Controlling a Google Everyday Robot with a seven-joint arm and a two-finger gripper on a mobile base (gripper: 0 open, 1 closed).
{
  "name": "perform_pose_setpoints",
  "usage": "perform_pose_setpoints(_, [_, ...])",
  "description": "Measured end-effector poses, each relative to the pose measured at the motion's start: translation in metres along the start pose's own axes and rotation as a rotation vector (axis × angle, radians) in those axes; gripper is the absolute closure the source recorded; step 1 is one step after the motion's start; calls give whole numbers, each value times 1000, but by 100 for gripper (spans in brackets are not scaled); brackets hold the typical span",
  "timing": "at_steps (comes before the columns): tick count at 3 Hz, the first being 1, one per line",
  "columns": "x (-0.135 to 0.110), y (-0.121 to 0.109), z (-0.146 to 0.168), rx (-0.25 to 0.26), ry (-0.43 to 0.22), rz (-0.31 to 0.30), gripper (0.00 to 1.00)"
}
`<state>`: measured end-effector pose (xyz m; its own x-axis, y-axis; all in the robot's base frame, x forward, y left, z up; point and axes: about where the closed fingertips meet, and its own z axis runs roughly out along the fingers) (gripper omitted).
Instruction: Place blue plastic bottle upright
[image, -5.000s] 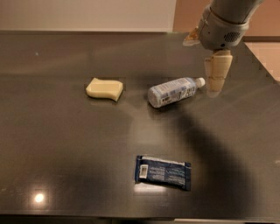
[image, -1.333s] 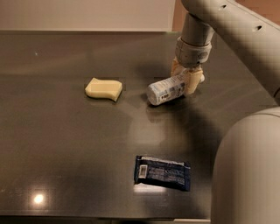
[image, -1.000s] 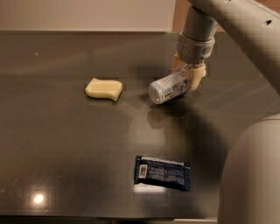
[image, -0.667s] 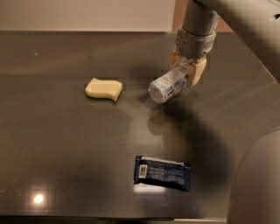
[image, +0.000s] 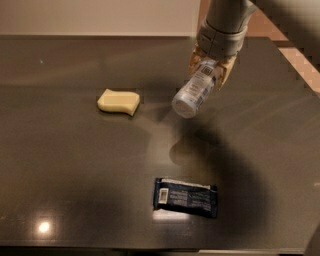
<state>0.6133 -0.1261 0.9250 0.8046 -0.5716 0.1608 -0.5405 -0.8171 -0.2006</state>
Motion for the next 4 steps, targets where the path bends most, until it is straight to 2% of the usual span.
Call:
perform_pose_setpoints(2, [-15, -17, -19, 113, 121, -258, 100])
perform_pose_setpoints(4, [-35, -45, -34, 286, 236, -459, 100])
